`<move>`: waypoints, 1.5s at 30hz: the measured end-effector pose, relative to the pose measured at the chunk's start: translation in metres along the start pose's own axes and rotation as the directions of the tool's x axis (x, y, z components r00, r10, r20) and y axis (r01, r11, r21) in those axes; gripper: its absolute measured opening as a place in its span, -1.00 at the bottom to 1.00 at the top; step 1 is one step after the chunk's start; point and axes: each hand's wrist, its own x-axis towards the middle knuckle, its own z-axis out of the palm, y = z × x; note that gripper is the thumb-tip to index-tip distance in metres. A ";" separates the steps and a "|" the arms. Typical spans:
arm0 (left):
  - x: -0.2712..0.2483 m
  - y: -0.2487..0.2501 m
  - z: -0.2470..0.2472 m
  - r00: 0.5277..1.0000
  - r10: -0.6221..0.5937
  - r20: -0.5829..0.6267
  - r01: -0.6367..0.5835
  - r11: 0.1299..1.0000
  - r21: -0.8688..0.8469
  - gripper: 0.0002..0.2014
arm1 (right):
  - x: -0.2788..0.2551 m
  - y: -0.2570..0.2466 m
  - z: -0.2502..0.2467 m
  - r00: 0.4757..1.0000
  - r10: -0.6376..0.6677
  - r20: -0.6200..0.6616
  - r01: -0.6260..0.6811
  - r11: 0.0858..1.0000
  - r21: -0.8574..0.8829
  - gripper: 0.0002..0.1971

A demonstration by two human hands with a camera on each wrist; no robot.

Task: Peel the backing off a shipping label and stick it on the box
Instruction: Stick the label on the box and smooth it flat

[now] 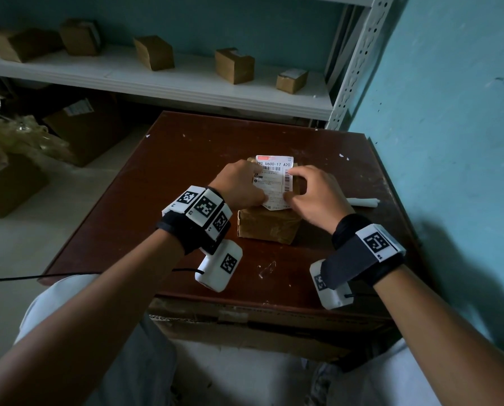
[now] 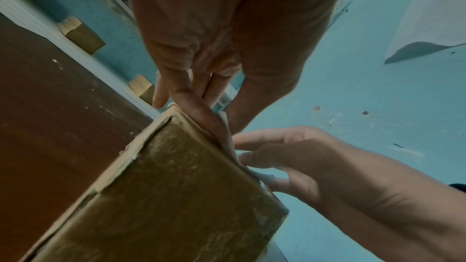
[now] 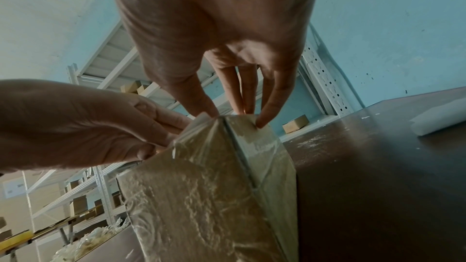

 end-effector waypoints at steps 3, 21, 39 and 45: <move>0.000 -0.001 0.000 1.000 0.007 -0.002 -0.007 1.000 0.003 -0.34 | 0.001 0.002 0.002 1.000 -0.002 -0.005 0.002 1.000 -0.007 -0.49; -0.002 0.000 -0.001 0.999 0.049 -0.012 -0.048 0.998 0.044 -0.48 | 0.001 0.002 0.002 1.000 0.002 0.001 -0.002 1.000 0.001 -0.46; -0.001 -0.003 -0.002 0.997 0.063 -0.048 -0.060 0.996 0.072 -0.47 | -0.002 0.000 0.000 1.000 -0.001 0.015 0.002 1.000 -0.017 -0.52; 0.001 -0.005 -0.002 0.999 0.045 -0.024 -0.042 0.991 0.123 -0.39 | -0.003 0.001 0.000 1.000 -0.013 0.019 0.014 1.000 -0.024 -0.53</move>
